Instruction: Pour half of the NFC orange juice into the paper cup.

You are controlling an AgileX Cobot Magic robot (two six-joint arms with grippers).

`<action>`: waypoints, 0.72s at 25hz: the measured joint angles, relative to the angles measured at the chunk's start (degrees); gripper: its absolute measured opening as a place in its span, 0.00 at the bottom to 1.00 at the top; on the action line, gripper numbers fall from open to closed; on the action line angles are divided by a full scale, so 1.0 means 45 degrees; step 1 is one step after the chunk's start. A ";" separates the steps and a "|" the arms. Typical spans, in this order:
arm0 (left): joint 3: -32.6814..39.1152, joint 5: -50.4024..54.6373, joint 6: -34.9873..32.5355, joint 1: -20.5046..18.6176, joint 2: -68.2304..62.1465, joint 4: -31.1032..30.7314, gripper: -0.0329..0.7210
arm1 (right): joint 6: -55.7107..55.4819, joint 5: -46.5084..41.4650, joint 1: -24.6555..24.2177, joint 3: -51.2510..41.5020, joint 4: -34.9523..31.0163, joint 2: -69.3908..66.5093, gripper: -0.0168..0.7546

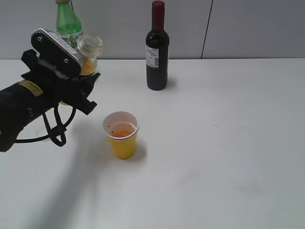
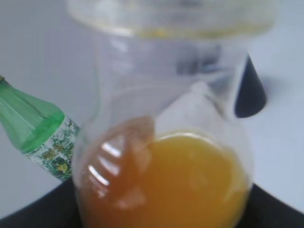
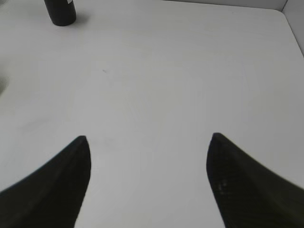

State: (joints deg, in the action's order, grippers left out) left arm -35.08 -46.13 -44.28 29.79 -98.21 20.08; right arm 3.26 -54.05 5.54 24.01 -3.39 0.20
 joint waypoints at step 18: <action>-0.0029 -0.0601 0.8844 -0.2208 -0.0028 -0.3076 0.67 | 0.0000 0.0000 0.0000 0.0000 0.0000 0.0000 0.76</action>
State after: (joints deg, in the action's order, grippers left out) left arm -35.21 -48.84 -4.48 19.85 -98.33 6.24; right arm 3.26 -54.05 5.54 24.01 -3.39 0.20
